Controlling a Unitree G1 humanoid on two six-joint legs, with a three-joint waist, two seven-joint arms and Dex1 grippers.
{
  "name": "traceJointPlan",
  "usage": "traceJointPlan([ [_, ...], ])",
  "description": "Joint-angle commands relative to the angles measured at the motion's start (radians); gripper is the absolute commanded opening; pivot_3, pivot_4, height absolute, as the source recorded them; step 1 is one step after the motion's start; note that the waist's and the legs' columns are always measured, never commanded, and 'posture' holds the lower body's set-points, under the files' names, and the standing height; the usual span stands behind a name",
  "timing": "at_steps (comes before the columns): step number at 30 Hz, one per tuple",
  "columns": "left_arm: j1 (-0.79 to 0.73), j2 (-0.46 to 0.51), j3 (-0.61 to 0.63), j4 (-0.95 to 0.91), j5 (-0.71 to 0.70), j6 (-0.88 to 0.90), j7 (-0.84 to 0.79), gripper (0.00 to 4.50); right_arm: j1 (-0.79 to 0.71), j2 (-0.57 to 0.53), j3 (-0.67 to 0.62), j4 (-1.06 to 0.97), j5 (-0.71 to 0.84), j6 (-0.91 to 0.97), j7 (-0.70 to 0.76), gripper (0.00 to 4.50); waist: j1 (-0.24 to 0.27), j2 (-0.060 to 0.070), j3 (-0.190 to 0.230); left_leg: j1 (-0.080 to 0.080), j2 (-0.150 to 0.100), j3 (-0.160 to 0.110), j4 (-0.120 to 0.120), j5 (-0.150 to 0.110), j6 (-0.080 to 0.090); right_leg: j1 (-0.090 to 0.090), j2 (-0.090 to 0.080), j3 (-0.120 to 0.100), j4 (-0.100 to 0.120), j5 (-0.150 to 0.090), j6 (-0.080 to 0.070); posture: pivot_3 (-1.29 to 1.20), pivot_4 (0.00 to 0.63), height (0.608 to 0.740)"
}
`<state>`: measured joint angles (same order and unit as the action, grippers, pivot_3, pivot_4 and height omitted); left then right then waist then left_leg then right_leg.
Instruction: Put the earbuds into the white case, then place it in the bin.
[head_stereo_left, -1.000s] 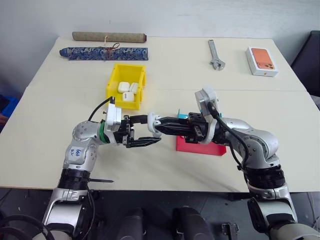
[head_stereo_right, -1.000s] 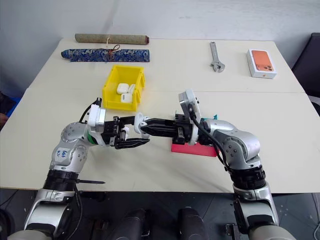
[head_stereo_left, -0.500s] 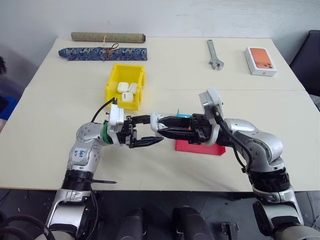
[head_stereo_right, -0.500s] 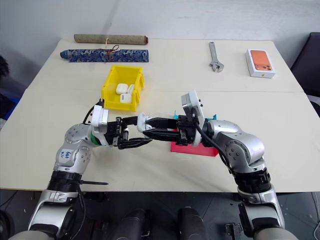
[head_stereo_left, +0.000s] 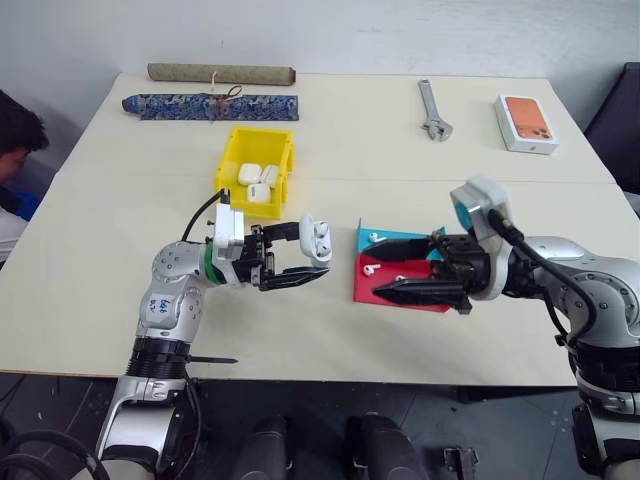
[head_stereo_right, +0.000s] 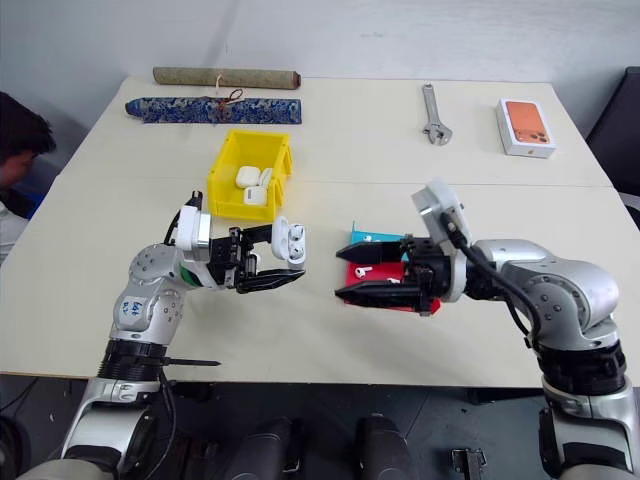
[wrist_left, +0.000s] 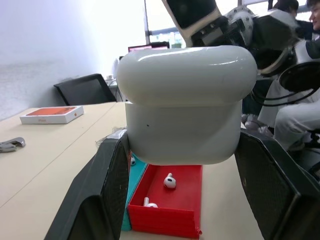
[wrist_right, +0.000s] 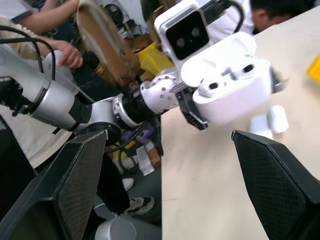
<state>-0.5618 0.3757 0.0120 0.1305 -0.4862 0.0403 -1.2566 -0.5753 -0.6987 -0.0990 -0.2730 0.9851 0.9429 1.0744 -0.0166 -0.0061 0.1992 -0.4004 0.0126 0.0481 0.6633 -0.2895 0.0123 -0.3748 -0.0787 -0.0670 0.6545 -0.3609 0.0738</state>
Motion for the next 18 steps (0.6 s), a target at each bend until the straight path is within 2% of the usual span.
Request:
traceJointPlan([
  [1, -0.030, 0.026, -0.027, -0.026, 0.060, -0.012, 0.038, 2.75, -0.066, -0.029, -0.002, 0.000, -0.105, -0.135, 0.028, 2.77, 0.000, 0.000, 0.000, 0.000, 0.000, 0.000, 0.000, 0.000, 0.000, 0.000, 0.000, 0.000, 0.000, 0.000, 0.000, 0.00, 0.150, 0.740],
  [4, -0.052, 0.052, -0.088, -0.036, 0.154, 0.011, 0.084, 2.75, -0.146, -0.032, 0.076, -0.011, -0.183, -0.181, 0.048, 1.75, -0.001, 0.000, 0.000, 0.000, 0.000, 0.000, 0.000, 0.000, 0.000, 0.000, 0.000, 0.000, 0.000, 0.000, 0.000, 0.00, 0.150, 0.740],
  [5, -0.060, 0.055, -0.103, -0.047, 0.169, 0.041, 0.106, 2.75, -0.172, -0.023, 0.102, -0.018, -0.199, -0.183, 0.043, 1.30, -0.001, 0.000, 0.000, 0.000, 0.000, 0.000, 0.000, 0.000, 0.000, 0.000, 0.000, 0.000, 0.000, 0.000, 0.000, 0.00, 0.150, 0.740],
  [9, -0.081, 0.051, -0.137, -0.080, 0.197, 0.099, 0.156, 2.75, -0.249, 0.029, 0.181, -0.039, -0.252, -0.196, 0.017, 0.01, 0.000, 0.000, 0.000, 0.000, 0.000, 0.000, 0.000, 0.000, 0.000, -0.001, 0.000, 0.000, 0.001, 0.000, 0.000, 0.00, 0.150, 0.740],
  [13, -0.077, 0.049, -0.150, -0.092, 0.200, 0.106, 0.170, 2.75, -0.306, 0.048, 0.263, -0.036, -0.313, -0.173, 0.001, 0.01, 0.004, 0.000, 0.000, -0.001, 0.000, 0.000, 0.000, 0.000, 0.000, -0.001, 0.000, 0.000, 0.003, 0.000, 0.000, 0.00, 0.150, 0.740],
  [16, -0.066, 0.045, -0.150, -0.102, 0.195, 0.108, 0.173, 2.75, -0.330, 0.030, 0.341, -0.020, -0.414, -0.196, -0.005, 0.01, 0.008, 0.000, 0.000, -0.001, 0.000, -0.001, 0.000, 0.000, 0.000, -0.001, 0.000, 0.000, 0.003, 0.000, 0.000, 0.00, 0.150, 0.740],
  [18, -0.057, 0.049, -0.148, -0.103, 0.197, 0.100, 0.173, 2.75, -0.333, 0.032, 0.348, -0.011, -0.445, -0.208, -0.011, 0.01, 0.011, 0.000, 0.000, -0.001, 0.000, -0.001, 0.000, 0.000, 0.000, -0.001, 0.000, 0.000, 0.002, 0.000, 0.000, 0.00, 0.150, 0.740],
])
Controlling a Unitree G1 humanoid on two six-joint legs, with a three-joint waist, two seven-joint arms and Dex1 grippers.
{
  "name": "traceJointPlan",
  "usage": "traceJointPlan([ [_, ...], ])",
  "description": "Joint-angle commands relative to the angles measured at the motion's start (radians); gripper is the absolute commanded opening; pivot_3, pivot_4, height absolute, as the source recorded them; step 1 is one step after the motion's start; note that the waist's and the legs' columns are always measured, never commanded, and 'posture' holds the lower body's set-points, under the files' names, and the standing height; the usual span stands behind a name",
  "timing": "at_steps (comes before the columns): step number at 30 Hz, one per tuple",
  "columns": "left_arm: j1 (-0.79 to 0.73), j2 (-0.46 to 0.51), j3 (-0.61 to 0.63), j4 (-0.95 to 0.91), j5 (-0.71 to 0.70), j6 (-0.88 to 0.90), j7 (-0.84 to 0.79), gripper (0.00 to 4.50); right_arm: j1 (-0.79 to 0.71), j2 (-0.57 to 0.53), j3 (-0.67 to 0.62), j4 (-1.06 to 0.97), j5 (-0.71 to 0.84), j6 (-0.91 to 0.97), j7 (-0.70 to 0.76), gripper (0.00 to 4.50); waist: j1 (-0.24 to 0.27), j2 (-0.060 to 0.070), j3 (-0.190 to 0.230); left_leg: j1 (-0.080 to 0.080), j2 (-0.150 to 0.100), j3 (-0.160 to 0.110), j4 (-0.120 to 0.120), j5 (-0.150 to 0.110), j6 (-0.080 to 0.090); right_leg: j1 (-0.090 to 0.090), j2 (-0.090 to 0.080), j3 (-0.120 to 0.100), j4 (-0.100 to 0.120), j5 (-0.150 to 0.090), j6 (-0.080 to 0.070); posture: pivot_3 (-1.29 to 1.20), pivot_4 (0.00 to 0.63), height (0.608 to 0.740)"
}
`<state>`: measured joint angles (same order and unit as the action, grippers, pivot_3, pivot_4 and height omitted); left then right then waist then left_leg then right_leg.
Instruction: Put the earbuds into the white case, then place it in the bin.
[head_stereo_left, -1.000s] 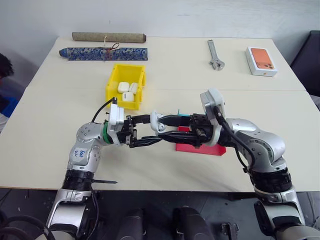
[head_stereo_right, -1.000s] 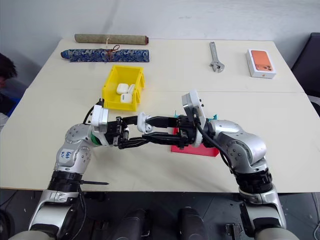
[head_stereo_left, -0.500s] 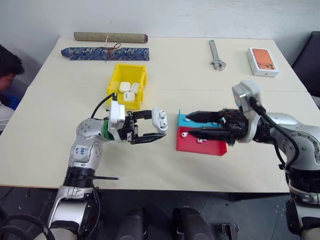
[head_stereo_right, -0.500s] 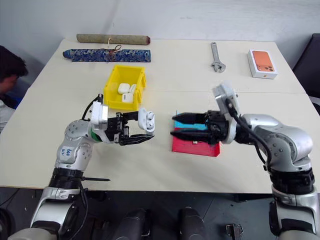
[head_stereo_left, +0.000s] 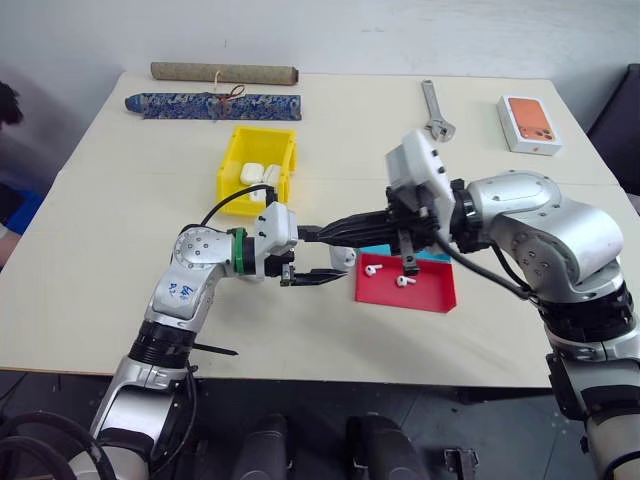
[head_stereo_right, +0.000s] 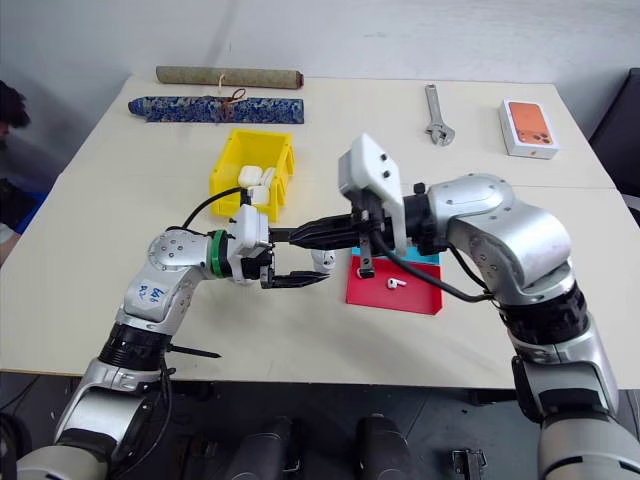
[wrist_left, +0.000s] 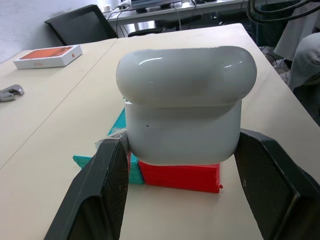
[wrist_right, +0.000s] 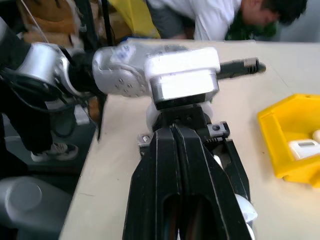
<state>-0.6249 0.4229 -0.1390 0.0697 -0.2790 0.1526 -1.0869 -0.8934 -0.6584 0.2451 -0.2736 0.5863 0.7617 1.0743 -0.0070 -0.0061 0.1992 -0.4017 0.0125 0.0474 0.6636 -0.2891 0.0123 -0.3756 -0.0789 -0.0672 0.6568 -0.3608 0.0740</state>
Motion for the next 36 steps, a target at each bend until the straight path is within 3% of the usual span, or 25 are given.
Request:
traceJointPlan([
  [1, 0.010, 0.003, 0.004, -0.042, -0.007, -0.016, 0.005, 2.75, -0.015, -0.008, 0.003, -0.010, -0.051, -0.024, -0.011, 0.01, 0.003, 0.000, 0.000, 0.000, 0.000, 0.000, 0.000, 0.000, 0.000, 0.000, 0.000, 0.000, 0.000, 0.000, 0.000, 0.00, 0.150, 0.740],
  [19, 0.063, 0.017, 0.043, -0.040, -0.039, -0.067, -0.004, 2.75, 0.034, -0.165, -0.078, 0.056, -0.064, 0.023, 0.072, 0.01, 0.001, 0.000, 0.000, -0.001, 0.000, 0.000, 0.000, 0.000, 0.000, 0.000, 0.000, 0.000, 0.000, 0.000, 0.000, 0.00, 0.150, 0.740],
  [24, 0.057, 0.025, 0.030, -0.037, -0.025, -0.040, 0.000, 2.75, 0.007, -0.109, -0.122, 0.061, -0.008, -0.020, 0.095, 0.01, 0.002, 0.000, 0.000, 0.000, 0.000, 0.000, 0.001, 0.000, 0.000, 0.000, 0.000, 0.000, 0.000, 0.000, 0.000, 0.00, 0.150, 0.740],
  [31, 0.027, 0.019, -0.002, -0.044, -0.009, 0.007, 0.012, 2.75, -0.038, -0.027, -0.012, 0.002, -0.059, 0.049, 0.030, 0.01, 0.003, 0.000, 0.000, -0.001, 0.000, 0.000, 0.001, 0.000, 0.000, 0.000, 0.000, 0.000, 0.000, 0.000, 0.000, 0.00, 0.150, 0.740],
  [36, 0.021, 0.022, -0.005, -0.043, -0.008, 0.020, 0.009, 2.75, -0.050, -0.028, 0.062, -0.023, -0.112, 0.069, 0.017, 0.01, 0.003, 0.000, 0.000, -0.001, 0.000, 0.000, 0.001, 0.000, 0.000, 0.000, 0.000, -0.001, 0.001, 0.000, 0.000, 0.00, 0.150, 0.740],
])
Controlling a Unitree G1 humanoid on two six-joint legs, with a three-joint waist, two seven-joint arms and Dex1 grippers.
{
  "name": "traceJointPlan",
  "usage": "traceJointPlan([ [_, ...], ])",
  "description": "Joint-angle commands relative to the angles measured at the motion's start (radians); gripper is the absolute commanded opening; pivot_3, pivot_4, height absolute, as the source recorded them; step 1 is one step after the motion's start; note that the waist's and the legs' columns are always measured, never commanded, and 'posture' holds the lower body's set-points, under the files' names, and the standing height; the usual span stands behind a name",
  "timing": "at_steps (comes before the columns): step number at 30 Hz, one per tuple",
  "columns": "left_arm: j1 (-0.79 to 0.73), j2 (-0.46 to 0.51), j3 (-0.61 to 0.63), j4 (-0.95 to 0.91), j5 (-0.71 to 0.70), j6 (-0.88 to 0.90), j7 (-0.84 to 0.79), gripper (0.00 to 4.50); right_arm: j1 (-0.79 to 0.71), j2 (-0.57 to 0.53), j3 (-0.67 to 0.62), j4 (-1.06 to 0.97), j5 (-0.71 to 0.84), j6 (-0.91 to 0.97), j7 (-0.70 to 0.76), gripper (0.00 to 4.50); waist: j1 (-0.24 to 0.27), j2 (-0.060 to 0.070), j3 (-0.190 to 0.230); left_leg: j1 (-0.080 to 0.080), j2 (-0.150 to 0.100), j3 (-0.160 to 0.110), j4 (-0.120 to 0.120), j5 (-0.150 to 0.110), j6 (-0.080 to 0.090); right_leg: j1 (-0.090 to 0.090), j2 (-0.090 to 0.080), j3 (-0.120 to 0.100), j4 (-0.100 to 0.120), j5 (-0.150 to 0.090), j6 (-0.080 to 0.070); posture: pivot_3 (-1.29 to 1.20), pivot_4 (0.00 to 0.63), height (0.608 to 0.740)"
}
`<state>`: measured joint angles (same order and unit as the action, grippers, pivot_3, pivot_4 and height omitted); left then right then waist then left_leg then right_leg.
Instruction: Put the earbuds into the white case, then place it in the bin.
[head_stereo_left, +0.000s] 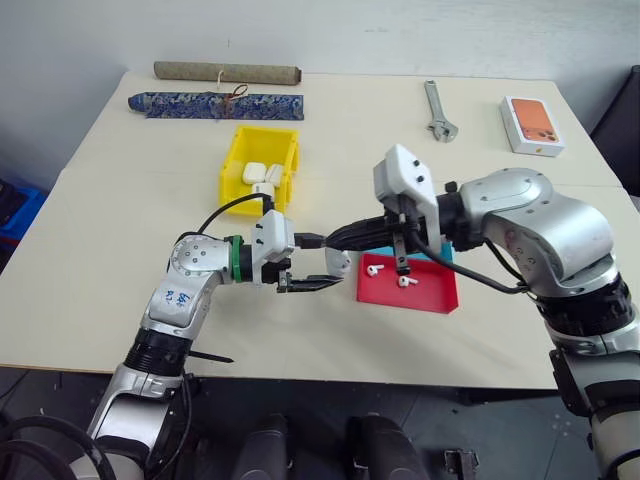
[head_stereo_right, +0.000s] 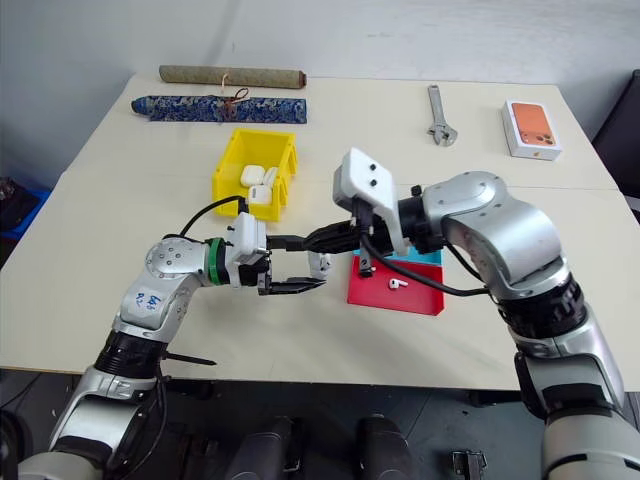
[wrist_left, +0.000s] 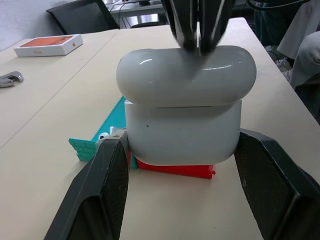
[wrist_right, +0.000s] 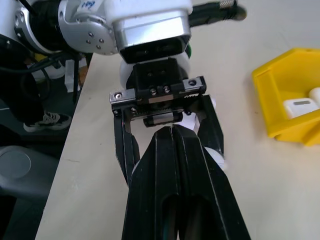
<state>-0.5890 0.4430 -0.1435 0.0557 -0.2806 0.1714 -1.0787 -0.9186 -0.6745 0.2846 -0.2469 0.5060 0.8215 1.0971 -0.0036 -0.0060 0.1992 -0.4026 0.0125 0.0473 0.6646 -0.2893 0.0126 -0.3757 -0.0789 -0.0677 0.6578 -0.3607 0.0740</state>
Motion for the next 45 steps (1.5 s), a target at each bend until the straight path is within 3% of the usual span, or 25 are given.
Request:
traceJointPlan([
  [1, -0.014, 0.001, -0.002, -0.031, -0.009, -0.002, -0.006, 2.75, -0.027, -0.017, 0.036, -0.058, -0.041, 0.017, -0.004, 0.01, 0.000, 0.000, 0.000, 0.000, 0.000, 0.000, 0.000, 0.000, 0.000, 0.000, 0.000, 0.000, 0.000, 0.000, 0.000, 0.00, 0.150, 0.740],
  [18, -0.004, -0.007, 0.018, -0.007, -0.014, -0.073, 0.004, 2.75, -0.011, -0.116, 0.032, -0.034, -0.091, 0.048, 0.052, 0.01, 0.000, 0.000, 0.000, 0.000, 0.000, 0.000, 0.000, 0.000, 0.000, 0.000, 0.000, 0.000, 0.000, 0.000, 0.000, 0.00, 0.150, 0.740],
  [22, 0.015, 0.002, 0.047, -0.033, -0.038, -0.057, 0.017, 2.75, 0.081, -0.111, -0.083, -0.040, -0.036, 0.030, 0.036, 0.01, 0.002, 0.000, 0.000, 0.000, 0.000, 0.000, 0.000, 0.000, 0.000, 0.000, 0.000, 0.000, 0.000, 0.000, 0.000, 0.00, 0.150, 0.740],
  [25, 0.047, 0.024, 0.091, -0.056, -0.057, -0.034, 0.040, 2.75, 0.218, -0.083, -0.267, -0.028, 0.025, -0.050, 0.002, 0.01, 0.004, 0.000, 0.000, 0.000, 0.000, -0.001, 0.000, 0.000, 0.000, 0.001, 0.000, -0.001, -0.001, 0.000, 0.001, 0.00, 0.150, 0.740],
  [28, 0.071, 0.040, 0.156, -0.085, -0.084, 0.010, 0.094, 2.75, 0.363, -0.043, -0.453, -0.018, 0.063, -0.145, -0.060, 0.62, 0.004, 0.000, 0.000, -0.001, 0.000, -0.001, 0.000, 0.000, 0.000, 0.001, 0.000, -0.001, -0.001, 0.001, 0.001, 0.00, 0.150, 0.740],
  [31, 0.072, 0.052, 0.256, -0.114, -0.103, 0.109, 0.229, 2.75, 0.530, 0.014, -0.599, -0.078, -0.007, -0.410, -0.120, 1.57, 0.006, 0.000, 0.000, 0.000, 0.000, -0.001, 0.000, 0.000, 0.000, 0.001, 0.000, -0.002, -0.001, 0.001, 0.001, 0.00, 0.150, 0.740],
  [37, -0.055, 0.047, 0.329, -0.028, -0.047, 0.245, 0.479, 2.75, 0.720, 0.124, -0.704, -0.157, -0.070, -0.685, -0.238, 3.59, 0.005, -0.001, 0.000, 0.000, 0.000, -0.002, 0.000, 0.001, -0.001, 0.001, 0.001, -0.001, 0.001, 0.001, 0.002, 0.00, 0.150, 0.740],
  [39, -0.142, 0.043, 0.299, 0.098, 0.017, 0.240, 0.545, 2.75, 0.782, 0.136, -0.739, -0.159, 0.014, -0.678, -0.215, 4.26, 0.009, -0.001, 0.000, 0.001, -0.001, -0.001, 0.000, 0.002, -0.002, 0.001, 0.001, -0.001, 0.001, 0.001, 0.002, 0.00, 0.150, 0.740],
  [40, -0.189, 0.035, 0.285, 0.172, 0.040, 0.214, 0.557, 2.75, 0.808, 0.140, -0.752, -0.150, 0.034, -0.689, -0.207, 4.48, 0.015, -0.001, 0.000, 0.001, -0.001, -0.001, 0.000, 0.002, -0.001, 0.001, 0.001, -0.001, 0.001, 0.001, 0.002, 0.00, 0.150, 0.740],
  [45, -0.396, -0.002, 0.235, 0.566, 0.146, 0.105, 0.630, 2.75, 0.888, 0.141, -0.764, -0.075, -0.011, -0.799, -0.216, 4.48, 0.027, -0.002, 0.000, 0.001, -0.002, 0.001, 0.000, 0.002, -0.001, 0.001, 0.001, 0.000, 0.001, 0.001, 0.003, 0.00, 0.150, 0.740],
])
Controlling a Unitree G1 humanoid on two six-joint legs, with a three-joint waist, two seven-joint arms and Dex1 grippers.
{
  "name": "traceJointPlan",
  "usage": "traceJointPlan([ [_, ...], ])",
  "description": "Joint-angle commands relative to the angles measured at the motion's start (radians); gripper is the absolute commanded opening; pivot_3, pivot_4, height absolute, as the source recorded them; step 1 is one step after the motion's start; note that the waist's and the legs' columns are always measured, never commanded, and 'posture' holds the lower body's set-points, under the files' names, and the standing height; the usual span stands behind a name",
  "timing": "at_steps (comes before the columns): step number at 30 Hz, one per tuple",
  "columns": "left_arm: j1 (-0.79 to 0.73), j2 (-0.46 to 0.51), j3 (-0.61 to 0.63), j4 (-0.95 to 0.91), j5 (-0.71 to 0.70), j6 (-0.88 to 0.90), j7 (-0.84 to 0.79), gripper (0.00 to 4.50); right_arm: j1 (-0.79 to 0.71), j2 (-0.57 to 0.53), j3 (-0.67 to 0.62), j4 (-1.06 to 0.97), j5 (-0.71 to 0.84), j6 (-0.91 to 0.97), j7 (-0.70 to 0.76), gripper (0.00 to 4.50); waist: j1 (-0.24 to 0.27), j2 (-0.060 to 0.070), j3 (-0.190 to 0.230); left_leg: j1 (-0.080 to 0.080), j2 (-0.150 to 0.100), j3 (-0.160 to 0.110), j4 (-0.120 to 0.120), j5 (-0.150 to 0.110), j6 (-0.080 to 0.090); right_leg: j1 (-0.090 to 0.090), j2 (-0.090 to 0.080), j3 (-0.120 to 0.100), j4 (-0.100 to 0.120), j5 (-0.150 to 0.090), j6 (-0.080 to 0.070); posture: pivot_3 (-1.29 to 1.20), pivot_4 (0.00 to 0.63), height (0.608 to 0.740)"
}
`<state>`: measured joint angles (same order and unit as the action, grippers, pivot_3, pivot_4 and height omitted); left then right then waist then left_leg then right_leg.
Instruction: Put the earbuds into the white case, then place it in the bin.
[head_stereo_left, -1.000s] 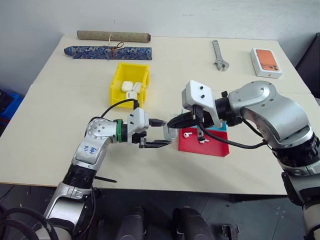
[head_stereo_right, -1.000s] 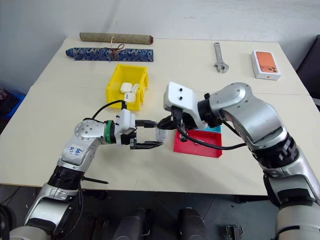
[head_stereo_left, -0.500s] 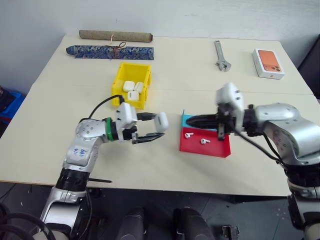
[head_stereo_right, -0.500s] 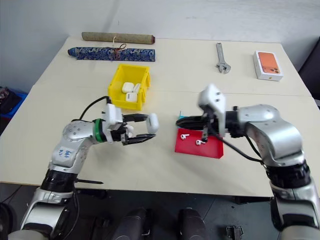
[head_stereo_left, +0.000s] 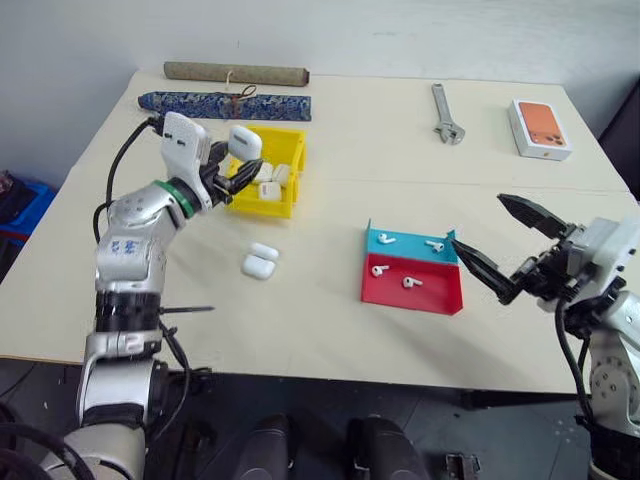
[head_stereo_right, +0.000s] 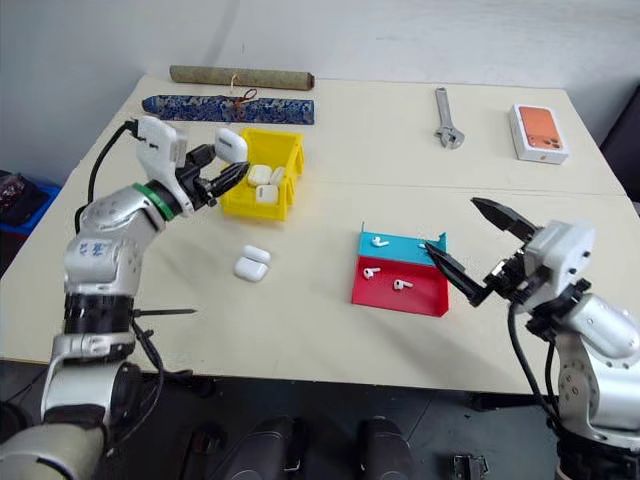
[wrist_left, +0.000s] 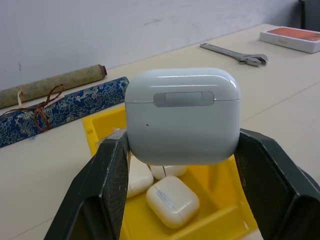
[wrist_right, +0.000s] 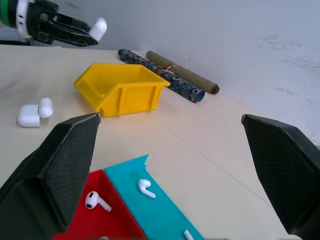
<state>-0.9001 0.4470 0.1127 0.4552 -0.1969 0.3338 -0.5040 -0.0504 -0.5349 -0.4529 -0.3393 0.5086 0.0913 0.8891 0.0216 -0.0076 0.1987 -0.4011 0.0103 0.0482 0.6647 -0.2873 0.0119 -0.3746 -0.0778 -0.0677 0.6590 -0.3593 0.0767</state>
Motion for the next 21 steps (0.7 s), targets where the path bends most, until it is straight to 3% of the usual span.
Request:
traceJointPlan([
  [1, -0.113, -0.008, -0.029, 0.239, 0.084, -0.116, 0.067, 2.75, 0.029, 0.001, -0.024, 0.022, -0.016, -0.082, -0.012, 4.48, 0.000, 0.000, 0.000, 0.000, 0.000, 0.001, 0.000, 0.000, 0.000, 0.000, 0.000, 0.000, 0.000, 0.000, 0.000, 0.00, 0.150, 0.740],
  [7, -0.202, -0.032, -0.045, 0.496, 0.121, -0.273, 0.042, 2.75, 0.062, -0.005, 0.002, 0.010, -0.020, -0.108, -0.037, 4.48, -0.001, -0.001, 0.000, 0.000, 0.000, 0.003, -0.002, 0.000, 0.000, -0.002, 0.000, 0.001, 0.000, 0.000, 0.000, 0.00, 0.150, 0.740],
  [12, -0.199, -0.021, -0.054, 0.520, 0.130, -0.392, -0.022, 4.22, 0.079, -0.014, 0.036, -0.030, -0.017, -0.083, -0.067, 4.50, -0.001, -0.001, 0.000, 0.000, 0.000, 0.003, -0.001, 0.000, 0.000, -0.002, 0.000, 0.002, 0.000, 0.000, 0.000, 0.00, 0.150, 0.740],
  [13, -0.180, -0.002, -0.065, 0.484, 0.139, -0.399, -0.047, 4.48, 0.087, -0.022, 0.042, -0.037, -0.018, -0.080, -0.062, 4.50, -0.001, -0.001, 0.000, 0.000, 0.000, 0.003, -0.001, 0.000, 0.000, -0.002, 0.000, 0.002, 0.000, 0.000, 0.000, 0.00, 0.150, 0.740],
  [16, -0.066, 0.066, -0.068, 0.268, 0.105, -0.390, -0.173, 4.48, 0.106, -0.056, 0.047, -0.040, -0.020, -0.074, -0.041, 4.50, -0.009, -0.001, 0.000, 0.000, 0.000, 0.003, -0.001, 0.000, 0.000, -0.002, 0.000, 0.002, 0.001, 0.000, 0.000, 0.00, 0.150, 0.740],
  [19, 0.171, 0.155, -0.016, -0.070, -0.029, -0.352, -0.343, 4.48, 0.097, -0.111, 0.036, 0.004, -0.009, -0.081, 0.014, 4.50, -0.026, -0.001, 0.000, 0.001, 0.001, 0.003, -0.002, 0.000, -0.001, -0.002, 0.000, 0.003, 0.001, 0.000, 0.000, 0.00, 0.150, 0.740],
  [21, 0.335, 0.222, 0.036, -0.239, -0.052, -0.337, -0.360, 4.48, 0.083, -0.153, 0.037, 0.037, -0.003, -0.091, 0.066, 4.50, -0.033, 0.000, 0.000, 0.002, 0.001, 0.004, -0.002, 0.000, -0.001, -0.002, 0.000, 0.005, 0.001, 0.000, 0.000, 0.00, 0.150, 0.740],
])
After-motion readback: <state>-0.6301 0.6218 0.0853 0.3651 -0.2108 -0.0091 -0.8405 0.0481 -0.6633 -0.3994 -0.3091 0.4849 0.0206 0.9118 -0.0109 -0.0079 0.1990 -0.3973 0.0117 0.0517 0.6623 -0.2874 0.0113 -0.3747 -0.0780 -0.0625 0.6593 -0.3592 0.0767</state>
